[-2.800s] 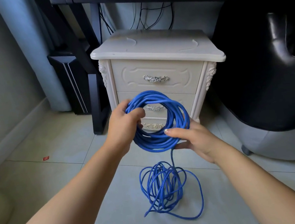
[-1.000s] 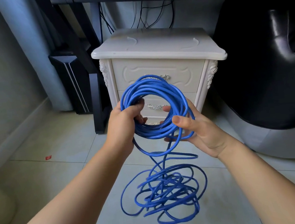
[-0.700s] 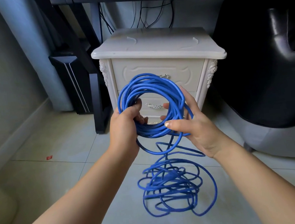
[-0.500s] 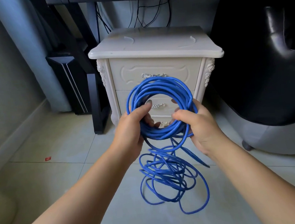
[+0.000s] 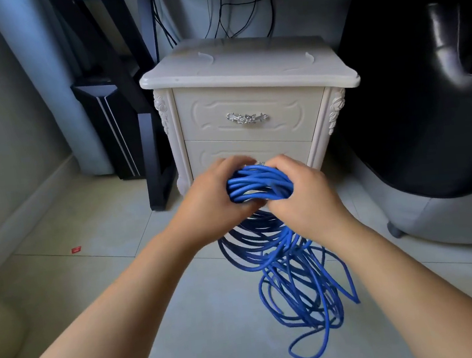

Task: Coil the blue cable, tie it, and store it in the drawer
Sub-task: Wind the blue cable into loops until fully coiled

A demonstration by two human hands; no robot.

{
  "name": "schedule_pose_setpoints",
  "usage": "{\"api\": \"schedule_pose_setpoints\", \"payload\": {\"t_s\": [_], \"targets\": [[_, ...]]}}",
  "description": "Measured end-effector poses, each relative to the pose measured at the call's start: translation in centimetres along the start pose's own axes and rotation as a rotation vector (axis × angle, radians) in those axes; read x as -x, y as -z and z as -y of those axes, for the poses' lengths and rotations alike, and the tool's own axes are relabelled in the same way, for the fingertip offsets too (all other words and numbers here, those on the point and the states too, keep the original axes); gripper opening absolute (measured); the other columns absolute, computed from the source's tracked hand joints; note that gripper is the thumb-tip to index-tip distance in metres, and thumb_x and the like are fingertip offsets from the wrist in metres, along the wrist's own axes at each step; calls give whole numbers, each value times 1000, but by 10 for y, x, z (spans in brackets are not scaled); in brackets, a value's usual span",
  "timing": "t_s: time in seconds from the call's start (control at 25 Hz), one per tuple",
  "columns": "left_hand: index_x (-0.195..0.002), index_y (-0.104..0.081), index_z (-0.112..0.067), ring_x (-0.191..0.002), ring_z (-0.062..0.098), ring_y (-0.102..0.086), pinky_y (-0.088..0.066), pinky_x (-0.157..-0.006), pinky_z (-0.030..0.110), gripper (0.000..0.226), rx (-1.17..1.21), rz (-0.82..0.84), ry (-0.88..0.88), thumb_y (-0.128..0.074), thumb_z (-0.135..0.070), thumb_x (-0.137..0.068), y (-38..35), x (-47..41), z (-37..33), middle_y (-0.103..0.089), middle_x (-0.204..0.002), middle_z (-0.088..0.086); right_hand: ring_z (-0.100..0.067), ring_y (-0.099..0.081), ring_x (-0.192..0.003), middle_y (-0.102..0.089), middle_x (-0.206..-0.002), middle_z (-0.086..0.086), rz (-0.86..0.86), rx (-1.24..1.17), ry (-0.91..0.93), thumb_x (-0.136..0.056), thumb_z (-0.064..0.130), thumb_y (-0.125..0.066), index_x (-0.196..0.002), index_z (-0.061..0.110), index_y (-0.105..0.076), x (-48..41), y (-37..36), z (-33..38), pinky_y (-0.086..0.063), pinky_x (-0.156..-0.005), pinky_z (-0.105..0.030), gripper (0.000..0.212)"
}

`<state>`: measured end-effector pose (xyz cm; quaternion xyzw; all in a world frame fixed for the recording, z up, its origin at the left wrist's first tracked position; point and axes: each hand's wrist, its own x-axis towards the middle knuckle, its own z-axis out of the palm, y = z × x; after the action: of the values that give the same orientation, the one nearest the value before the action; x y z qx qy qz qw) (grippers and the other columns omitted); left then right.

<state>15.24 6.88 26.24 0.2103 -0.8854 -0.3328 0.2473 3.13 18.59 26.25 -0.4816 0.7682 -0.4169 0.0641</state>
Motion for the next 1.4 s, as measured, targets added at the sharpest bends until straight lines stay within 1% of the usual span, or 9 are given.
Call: {"api": "schedule_pose_setpoints", "payload": {"t_s": [0.12, 0.32, 0.56, 0.68, 0.8, 0.92, 1.04, 1.2, 1.4], "targets": [[-78, -59, -24, -54, 3, -49, -37, -53, 18, 15, 72, -82, 88, -73, -18, -79, -3, -3, -1, -58, -59, -15, -15, -61, -88, -64, -97, 11, -8, -95, -7, -69, 6, -65, -107, 30, -60, 1, 3, 4, -52, -81, -35, 45], [-80, -62, -16, -48, 5, -49, -51, -58, 35, 12, 413, -187, 261, -70, -10, -85, -6, -9, -3, -53, -52, -12, -10, -65, -104, -62, -119, 7, 154, -544, -217, -68, 24, -78, -131, 40, -50, -2, 21, -5, -51, -74, -17, 72], [-85, -64, -16, -56, 16, -42, -55, -66, 38, 7, 947, -374, 495, -69, -13, -88, 4, -17, -4, -43, -59, -1, -21, -67, -99, -65, -108, -6, 273, -956, -283, -59, 31, -79, -134, 35, -48, 3, 5, -5, -48, -98, -44, 81], [-84, -63, -17, -57, 16, -42, -56, -62, 35, 7, 936, -362, 471, -68, -14, -89, 3, -16, -12, -43, -60, -1, -27, -68, -101, -64, -102, -7, 231, -1073, -329, -56, 31, -84, -122, 26, -53, 4, -1, 1, -43, -103, -59, 73], [-80, -65, -20, -54, 15, -43, -58, -65, 41, 9, 808, -422, 459, -68, -17, -87, -2, -14, -14, -46, -59, -2, -36, -65, -110, -61, -115, -17, 304, -1177, -354, -46, 35, -95, -134, 16, -45, 5, 1, 8, -48, -93, -63, 103], [-79, -61, -19, -48, 11, -42, -45, -48, 24, 10, 710, -452, 483, -63, -17, -89, -7, -11, -16, -45, -61, 1, -37, -68, -101, -65, -104, -23, 184, -1093, -411, -60, 11, -81, -133, 17, -48, 5, -9, 11, -56, -86, -55, 80], [-86, -62, -17, -48, 7, -49, -40, -47, 16, 4, 723, -341, 505, -63, -14, -90, -15, -5, -18, -51, -62, 1, -39, -67, -82, -58, -73, -14, -85, -1033, -519, -64, -7, -59, -92, 11, -58, 0, -15, 5, -53, -89, -59, 33], [-100, -68, -11, -80, 16, -64, -52, -87, 43, 20, 760, -29, 518, -74, -19, -83, -5, -6, -7, -67, -84, 4, -24, -54, -67, -54, -74, -7, -200, -943, -484, -54, -6, -58, -94, 17, -61, -9, -7, -4, -48, -69, -40, 47], [-139, -43, -39, -103, 4, -66, -52, -89, 21, 80, 399, 52, 145, -79, -13, -73, 9, -6, -1, -60, -126, -9, -7, -54, -61, -62, -69, 16, -79, -411, -315, -63, 1, -63, -90, 34, -58, -3, -4, -3, -46, -63, -25, 43]]}}
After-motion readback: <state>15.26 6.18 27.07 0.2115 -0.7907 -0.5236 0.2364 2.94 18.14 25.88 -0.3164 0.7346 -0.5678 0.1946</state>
